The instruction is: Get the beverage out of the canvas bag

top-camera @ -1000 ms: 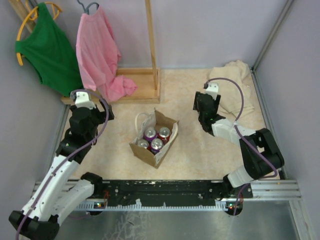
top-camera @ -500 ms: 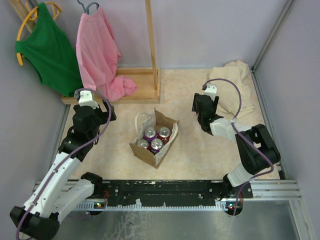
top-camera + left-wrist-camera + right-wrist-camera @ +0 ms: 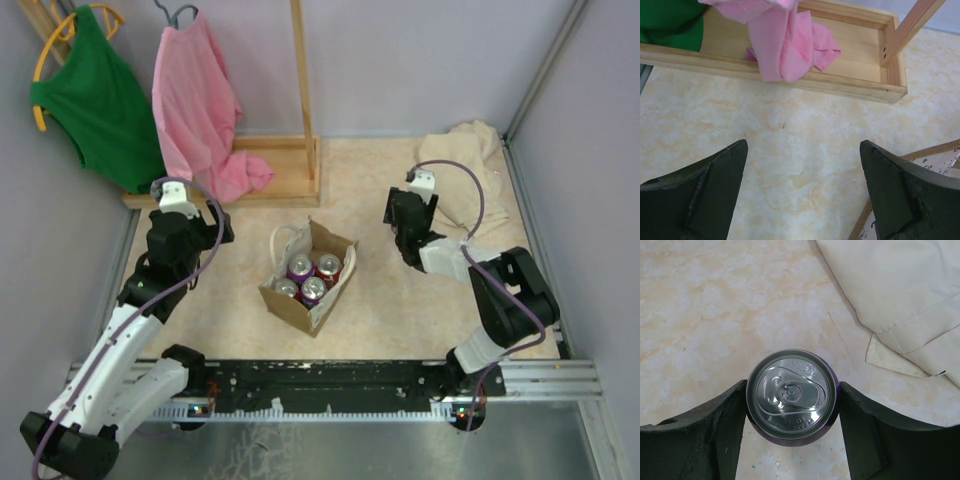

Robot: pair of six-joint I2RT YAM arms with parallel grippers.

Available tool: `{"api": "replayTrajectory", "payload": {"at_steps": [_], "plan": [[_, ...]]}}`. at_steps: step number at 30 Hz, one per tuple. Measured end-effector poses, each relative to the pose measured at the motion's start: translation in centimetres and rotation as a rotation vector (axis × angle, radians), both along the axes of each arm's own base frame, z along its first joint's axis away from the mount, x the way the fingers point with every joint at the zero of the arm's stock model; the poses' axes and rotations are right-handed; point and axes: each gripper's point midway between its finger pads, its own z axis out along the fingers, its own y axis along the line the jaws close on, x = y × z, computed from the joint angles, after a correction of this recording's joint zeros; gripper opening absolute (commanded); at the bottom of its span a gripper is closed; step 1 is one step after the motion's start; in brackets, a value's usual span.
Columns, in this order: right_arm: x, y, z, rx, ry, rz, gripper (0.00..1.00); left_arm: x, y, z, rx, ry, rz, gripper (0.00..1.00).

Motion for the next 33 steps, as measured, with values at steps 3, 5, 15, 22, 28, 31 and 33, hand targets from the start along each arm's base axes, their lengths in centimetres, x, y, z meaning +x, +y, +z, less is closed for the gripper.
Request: {"api": "replayTrajectory", "payload": {"at_steps": [3,5,15,22,28,31,33], "plan": [[0.0,0.0,0.0,0.0,0.0,-0.001,0.64,0.0,-0.1,-0.1,-0.001,0.002,-0.006,1.0],[0.0,0.0,0.0,0.0,0.001,-0.002,0.66,0.0,-0.1,-0.1,-0.001,0.003,-0.008,1.0],[-0.3,0.2,-0.1,-0.018,0.005,-0.006,0.99,0.0,-0.4,-0.4,-0.007,0.009,-0.017,1.0],[-1.9,0.7,2.5,-0.074,-0.021,0.001,0.99,0.0,-0.5,-0.8,-0.007,0.02,-0.023,1.0],[-3.5,1.4,14.0,0.012,-0.223,-0.004,0.99,0.1,-0.5,-1.2,-0.004,0.03,-0.023,1.0],[-3.8,1.4,20.8,0.073,-0.328,0.011,0.99,0.2,-0.6,-1.2,-0.003,0.032,-0.023,1.0],[-4.2,2.1,25.0,0.106,-0.381,0.066,0.9,0.3,-0.6,-1.2,-0.004,0.029,-0.023,1.0]]}}
